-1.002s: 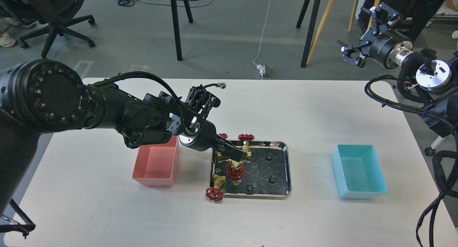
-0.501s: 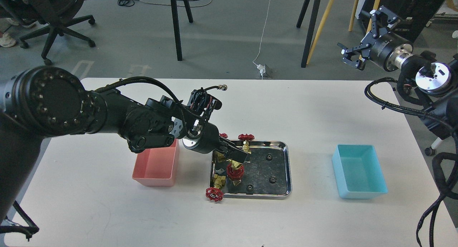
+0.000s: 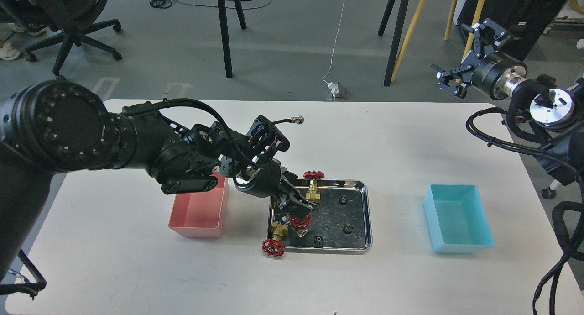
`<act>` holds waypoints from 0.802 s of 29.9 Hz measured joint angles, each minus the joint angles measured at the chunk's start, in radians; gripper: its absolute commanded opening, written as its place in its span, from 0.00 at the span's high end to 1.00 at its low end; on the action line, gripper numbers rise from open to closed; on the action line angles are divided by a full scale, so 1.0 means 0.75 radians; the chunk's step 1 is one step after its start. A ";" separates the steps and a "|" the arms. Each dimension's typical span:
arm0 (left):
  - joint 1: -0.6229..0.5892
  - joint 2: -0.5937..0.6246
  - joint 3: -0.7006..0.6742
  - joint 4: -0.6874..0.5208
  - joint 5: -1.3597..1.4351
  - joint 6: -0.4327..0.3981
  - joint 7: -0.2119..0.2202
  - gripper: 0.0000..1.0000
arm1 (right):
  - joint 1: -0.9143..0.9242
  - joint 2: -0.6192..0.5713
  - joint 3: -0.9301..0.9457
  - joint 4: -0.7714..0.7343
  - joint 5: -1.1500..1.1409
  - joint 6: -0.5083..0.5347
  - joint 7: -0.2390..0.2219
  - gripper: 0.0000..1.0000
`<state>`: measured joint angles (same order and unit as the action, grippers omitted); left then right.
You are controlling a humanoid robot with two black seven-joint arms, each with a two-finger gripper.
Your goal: Place valve in pink box and gear in blue box
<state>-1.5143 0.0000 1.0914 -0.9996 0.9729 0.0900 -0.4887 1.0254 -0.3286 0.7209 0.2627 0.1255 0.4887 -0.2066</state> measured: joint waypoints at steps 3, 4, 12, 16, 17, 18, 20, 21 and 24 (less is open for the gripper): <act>0.002 0.000 0.045 -0.002 0.117 0.065 0.000 0.00 | -0.008 -0.021 0.000 0.003 0.000 0.000 0.000 0.01; 0.006 0.000 0.060 -0.001 0.147 0.086 0.000 0.00 | -0.013 -0.026 0.000 0.005 0.000 0.000 0.000 0.01; 0.020 0.000 0.107 0.021 0.261 0.222 0.000 0.00 | -0.048 -0.040 0.000 0.013 0.000 0.000 0.001 0.01; 0.022 0.000 0.109 0.029 0.319 0.279 0.000 0.00 | -0.057 -0.041 0.000 0.014 0.000 0.000 0.003 0.01; 0.022 0.000 0.109 0.029 0.326 0.292 0.000 0.00 | -0.058 -0.041 0.000 0.014 0.000 0.000 0.003 0.01; 0.023 0.000 0.108 0.030 0.330 0.301 0.000 0.00 | -0.059 -0.041 0.000 0.014 0.000 0.000 0.003 0.01; 0.026 0.000 0.108 0.033 0.335 0.314 0.000 0.00 | -0.059 -0.041 0.000 0.014 0.000 0.000 0.003 0.01; 0.029 0.000 0.108 0.041 0.337 0.317 0.000 0.00 | -0.059 -0.041 0.000 0.014 0.001 0.000 0.004 0.01; 0.055 0.000 0.106 0.080 0.346 0.319 0.000 0.00 | -0.060 -0.040 0.000 0.014 0.000 0.000 0.006 0.01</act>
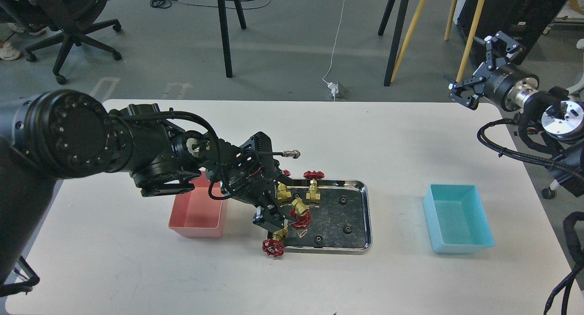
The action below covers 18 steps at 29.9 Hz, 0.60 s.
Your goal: Place valve in pink box and gear in blue box
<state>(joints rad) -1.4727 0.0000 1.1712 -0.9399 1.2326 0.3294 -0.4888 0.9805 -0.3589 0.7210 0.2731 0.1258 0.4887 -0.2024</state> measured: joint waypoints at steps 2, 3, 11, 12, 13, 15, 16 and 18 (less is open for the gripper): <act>0.030 0.000 -0.002 0.036 0.004 0.000 0.000 0.00 | 0.000 0.004 0.000 0.000 0.000 0.000 0.002 0.01; 0.042 0.000 -0.002 0.049 0.005 -0.001 0.000 0.00 | 0.000 0.006 0.000 0.000 0.000 0.000 0.003 0.01; 0.086 0.000 -0.009 0.111 0.005 -0.009 0.000 0.00 | 0.000 0.011 0.000 0.000 0.000 0.000 0.004 0.01; 0.097 0.000 -0.009 0.118 0.005 -0.010 0.000 0.00 | 0.000 0.012 0.000 0.000 0.000 0.000 0.004 0.01; 0.107 0.000 -0.009 0.124 0.007 -0.010 0.000 0.00 | -0.001 0.012 0.000 0.000 0.000 0.000 0.005 0.01; 0.126 0.000 -0.010 0.130 0.020 -0.007 0.000 0.00 | -0.002 0.012 0.000 0.000 0.000 0.000 0.006 0.01; 0.132 0.000 -0.011 0.131 0.033 -0.003 0.000 0.00 | -0.002 0.012 0.000 0.000 0.000 0.000 0.006 0.01; 0.149 0.000 -0.014 0.133 0.069 0.022 0.000 0.00 | -0.002 0.013 -0.001 0.000 0.000 0.000 0.007 0.01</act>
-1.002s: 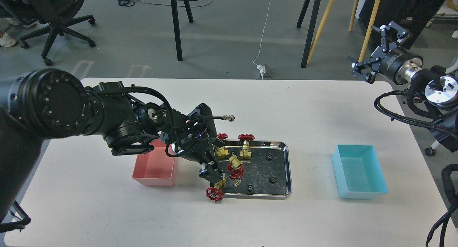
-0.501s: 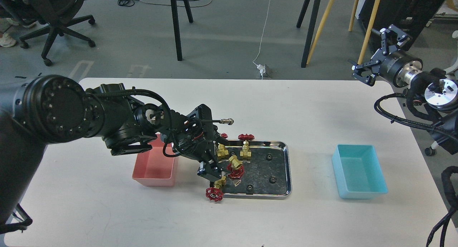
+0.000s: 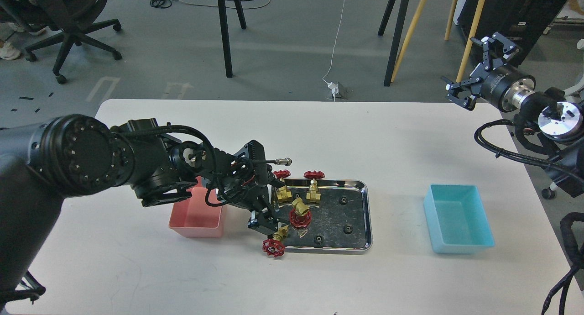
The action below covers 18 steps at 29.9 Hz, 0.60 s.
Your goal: Place valve in pink box and gear in blue box
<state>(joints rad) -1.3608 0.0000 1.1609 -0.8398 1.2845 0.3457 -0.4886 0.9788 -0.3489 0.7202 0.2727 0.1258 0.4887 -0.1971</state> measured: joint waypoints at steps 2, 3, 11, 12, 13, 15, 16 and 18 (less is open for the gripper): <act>0.013 0.000 -0.002 0.005 0.028 0.038 0.000 0.00 | -0.006 0.000 0.000 -0.001 0.000 0.000 0.001 0.01; 0.017 0.000 -0.003 0.008 0.036 0.054 0.000 0.00 | -0.011 0.000 0.000 -0.001 0.000 0.000 0.001 0.01; 0.028 0.000 -0.002 0.036 0.071 0.097 0.000 0.01 | -0.032 -0.001 0.003 0.000 0.000 0.000 0.003 0.01; 0.028 0.000 -0.002 0.044 0.077 0.098 0.000 0.01 | -0.032 -0.001 0.003 0.000 0.000 0.000 0.003 0.01; 0.028 0.000 -0.002 0.049 0.082 0.099 0.000 0.01 | -0.032 -0.001 0.003 0.000 0.000 0.000 0.003 0.01; 0.028 0.000 -0.003 0.055 0.086 0.101 0.000 0.01 | -0.033 -0.001 0.003 0.000 0.000 0.000 0.003 0.01; 0.028 0.000 -0.006 0.056 0.088 0.101 0.000 0.01 | -0.034 -0.001 0.003 0.000 0.000 0.000 0.003 0.01; 0.028 0.000 -0.015 0.058 0.089 0.101 0.000 0.01 | -0.035 -0.001 0.003 0.000 0.000 0.000 0.003 0.01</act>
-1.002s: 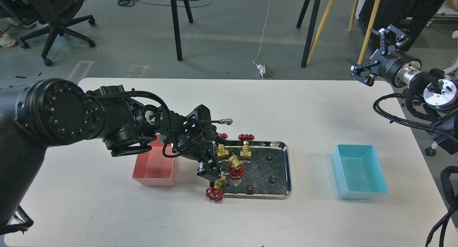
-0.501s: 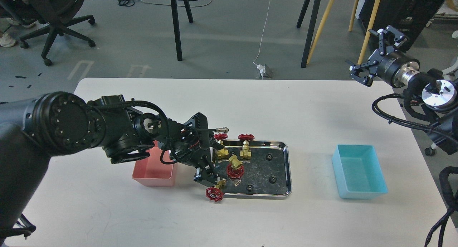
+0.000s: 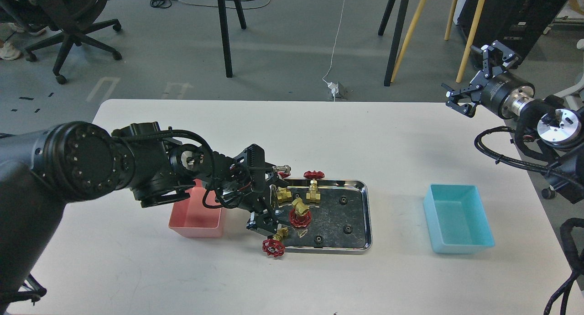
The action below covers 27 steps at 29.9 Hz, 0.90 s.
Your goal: Place valve in pink box and gear in blue box
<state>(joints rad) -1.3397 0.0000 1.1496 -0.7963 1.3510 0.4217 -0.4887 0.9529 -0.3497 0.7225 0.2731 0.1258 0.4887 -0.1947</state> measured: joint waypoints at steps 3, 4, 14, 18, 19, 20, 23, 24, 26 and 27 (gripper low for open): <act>0.000 0.000 -0.016 0.002 0.000 0.000 0.000 0.01 | 0.000 0.000 0.000 0.000 0.000 0.000 0.000 0.01; 0.001 0.000 -0.021 0.002 0.000 0.000 0.000 0.01 | 0.000 0.000 0.000 0.000 0.000 0.000 0.000 0.01; 0.046 0.000 -0.085 0.050 0.011 -0.004 0.000 0.01 | -0.005 0.002 0.000 0.000 0.000 0.000 0.002 0.01; 0.068 0.000 -0.087 0.052 0.040 0.009 0.000 0.04 | -0.009 0.002 0.000 0.000 0.000 0.000 0.002 0.01; 0.072 0.000 -0.087 0.052 0.044 0.018 0.000 0.05 | -0.010 0.002 0.000 0.000 0.000 0.000 0.002 0.01; 0.074 0.000 -0.089 0.052 0.046 0.027 0.000 0.08 | -0.010 0.002 0.000 0.000 0.000 0.000 0.002 0.01; 0.077 0.000 -0.102 0.052 0.049 0.049 0.000 0.18 | -0.016 0.002 0.000 0.000 0.000 0.000 0.002 0.01; 0.077 0.000 -0.106 0.052 0.050 0.052 0.000 0.22 | -0.019 0.002 0.000 0.000 0.000 0.000 0.002 0.01; 0.078 0.000 -0.111 0.053 0.052 0.057 0.000 0.24 | -0.023 0.001 0.001 0.000 0.000 0.000 0.002 0.01; 0.078 0.000 -0.112 0.054 0.055 0.058 0.000 0.25 | -0.024 0.001 0.002 0.000 0.000 0.000 0.002 0.01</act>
<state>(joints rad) -1.2811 0.0000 1.0654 -0.7556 1.3919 0.4651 -0.4887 0.9346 -0.3490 0.7237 0.2729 0.1258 0.4887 -0.1932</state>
